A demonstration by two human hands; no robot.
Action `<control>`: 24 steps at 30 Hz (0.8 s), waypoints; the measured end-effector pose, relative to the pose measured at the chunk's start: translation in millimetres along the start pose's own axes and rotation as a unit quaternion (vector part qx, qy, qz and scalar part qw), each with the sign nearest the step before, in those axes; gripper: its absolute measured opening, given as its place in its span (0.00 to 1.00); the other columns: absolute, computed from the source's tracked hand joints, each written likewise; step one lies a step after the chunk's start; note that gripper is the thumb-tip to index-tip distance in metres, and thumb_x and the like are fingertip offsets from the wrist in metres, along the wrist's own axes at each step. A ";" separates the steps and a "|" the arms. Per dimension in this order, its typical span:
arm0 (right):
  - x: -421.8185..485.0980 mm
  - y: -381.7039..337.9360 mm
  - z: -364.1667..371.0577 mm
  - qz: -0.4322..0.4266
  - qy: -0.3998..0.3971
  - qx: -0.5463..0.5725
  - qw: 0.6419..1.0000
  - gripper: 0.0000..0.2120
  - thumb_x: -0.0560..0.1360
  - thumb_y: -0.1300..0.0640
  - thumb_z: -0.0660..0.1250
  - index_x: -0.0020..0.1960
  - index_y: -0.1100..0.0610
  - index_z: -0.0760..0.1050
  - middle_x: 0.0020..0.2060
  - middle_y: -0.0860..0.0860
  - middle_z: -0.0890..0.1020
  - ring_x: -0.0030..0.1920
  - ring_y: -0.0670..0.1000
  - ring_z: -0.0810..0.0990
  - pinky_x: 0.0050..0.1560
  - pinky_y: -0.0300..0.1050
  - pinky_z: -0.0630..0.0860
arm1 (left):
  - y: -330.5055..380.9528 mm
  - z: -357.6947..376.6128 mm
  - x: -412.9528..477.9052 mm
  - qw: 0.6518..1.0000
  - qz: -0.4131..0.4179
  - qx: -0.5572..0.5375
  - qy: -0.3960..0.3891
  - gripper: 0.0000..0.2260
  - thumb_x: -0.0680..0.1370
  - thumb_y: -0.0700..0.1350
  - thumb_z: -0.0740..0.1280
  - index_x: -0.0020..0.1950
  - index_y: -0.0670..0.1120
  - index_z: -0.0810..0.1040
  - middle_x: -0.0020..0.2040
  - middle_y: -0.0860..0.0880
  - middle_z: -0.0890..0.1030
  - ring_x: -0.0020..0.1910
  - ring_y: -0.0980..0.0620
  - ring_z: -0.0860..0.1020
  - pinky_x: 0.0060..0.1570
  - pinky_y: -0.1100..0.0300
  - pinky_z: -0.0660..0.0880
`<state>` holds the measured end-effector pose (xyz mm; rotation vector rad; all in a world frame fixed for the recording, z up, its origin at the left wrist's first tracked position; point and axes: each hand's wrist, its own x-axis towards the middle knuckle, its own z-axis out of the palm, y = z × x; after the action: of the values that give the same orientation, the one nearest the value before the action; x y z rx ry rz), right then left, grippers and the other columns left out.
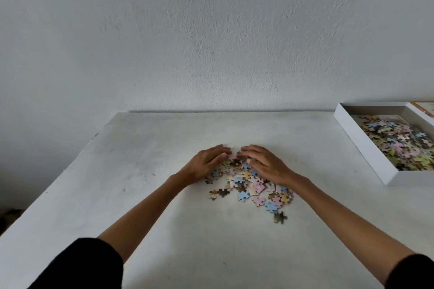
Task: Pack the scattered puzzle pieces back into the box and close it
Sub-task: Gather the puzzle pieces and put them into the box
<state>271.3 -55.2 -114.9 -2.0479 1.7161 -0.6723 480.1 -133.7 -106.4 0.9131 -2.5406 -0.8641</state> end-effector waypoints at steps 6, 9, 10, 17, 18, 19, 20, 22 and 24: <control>-38.4 -10.0 -18.4 0.037 -0.005 0.096 0.995 0.18 0.76 0.44 0.57 0.66 0.43 0.66 0.68 0.46 0.69 0.68 0.47 0.66 0.69 0.52 0.64 | 12.7 -3.6 -25.4 0.999 0.028 -0.010 -0.029 0.29 0.72 0.65 0.56 0.69 0.54 0.64 0.69 0.51 0.69 0.65 0.53 0.69 0.65 0.52 0.70; -61.4 -10.0 -23.5 0.015 -0.042 0.024 0.999 0.39 0.62 0.23 0.54 0.69 0.35 0.51 0.75 0.43 0.52 0.74 0.43 0.48 0.73 0.48 0.48 | 8.4 0.2 -35.7 0.996 0.048 0.071 -0.040 0.41 0.66 0.73 0.58 0.74 0.56 0.53 0.75 0.51 0.57 0.73 0.52 0.58 0.72 0.52 0.58; -70.0 -9.5 -23.2 0.009 -0.058 -0.006 0.998 0.43 0.58 0.21 0.53 0.69 0.33 0.45 0.75 0.42 0.46 0.74 0.43 0.42 0.72 0.47 0.43 | 7.1 3.1 -37.9 0.992 0.055 0.103 -0.043 0.45 0.63 0.75 0.57 0.74 0.57 0.49 0.76 0.50 0.53 0.74 0.52 0.53 0.73 0.52 0.54; -85.6 -13.4 -1.9 0.048 -0.069 -0.152 0.985 0.50 0.54 0.18 0.41 0.67 0.40 0.27 0.72 0.47 0.29 0.72 0.47 0.29 0.73 0.50 0.34 | 13.3 15.1 -36.0 0.981 0.042 0.178 -0.060 0.53 0.58 0.80 0.50 0.75 0.54 0.42 0.77 0.49 0.44 0.75 0.51 0.43 0.75 0.51 0.42; -80.0 -14.6 -0.3 0.058 -0.054 -0.146 0.986 0.48 0.55 0.18 0.38 0.67 0.40 0.27 0.73 0.48 0.31 0.73 0.48 0.31 0.74 0.52 0.35 | 15.1 15.2 -33.3 0.982 0.039 0.175 -0.055 0.52 0.59 0.80 0.49 0.75 0.53 0.43 0.77 0.48 0.46 0.75 0.50 0.45 0.75 0.50 0.44; -73.8 -15.4 0.2 0.063 -0.036 -0.135 0.988 0.47 0.55 0.18 0.38 0.67 0.39 0.29 0.74 0.48 0.34 0.74 0.49 0.33 0.74 0.54 0.36 | 16.2 15.4 -30.2 0.983 0.038 0.172 -0.049 0.52 0.59 0.80 0.49 0.75 0.53 0.44 0.77 0.48 0.47 0.75 0.49 0.47 0.75 0.50 0.47; -67.9 -15.8 -0.3 0.061 -0.017 -0.123 0.990 0.47 0.55 0.18 0.38 0.68 0.39 0.32 0.75 0.48 0.37 0.74 0.49 0.35 0.73 0.56 0.37 | 16.8 15.6 -27.3 0.984 0.037 0.168 -0.044 0.52 0.59 0.80 0.49 0.75 0.52 0.45 0.77 0.48 0.48 0.75 0.48 0.49 0.75 0.49 0.48; -56.4 -14.6 -4.5 0.045 0.007 -0.096 0.994 0.49 0.56 0.19 0.38 0.71 0.40 0.40 0.75 0.47 0.41 0.75 0.48 0.38 0.72 0.58 0.36 | 17.4 14.5 -23.4 0.986 0.037 0.157 -0.039 0.53 0.58 0.81 0.49 0.75 0.53 0.46 0.77 0.48 0.49 0.75 0.48 0.49 0.75 0.47 0.49; -46.9 -10.5 -9.8 0.039 0.000 -0.058 0.998 0.49 0.56 0.19 0.37 0.72 0.40 0.45 0.75 0.45 0.44 0.74 0.46 0.39 0.72 0.58 0.36 | 18.9 12.7 -21.7 0.988 0.030 0.143 -0.048 0.55 0.56 0.81 0.50 0.75 0.52 0.45 0.77 0.47 0.49 0.75 0.48 0.48 0.74 0.49 0.47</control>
<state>267.5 -7.1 -106.3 -2.0437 1.8644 -0.5610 481.6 -102.3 -106.1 0.8879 -2.8099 -0.5455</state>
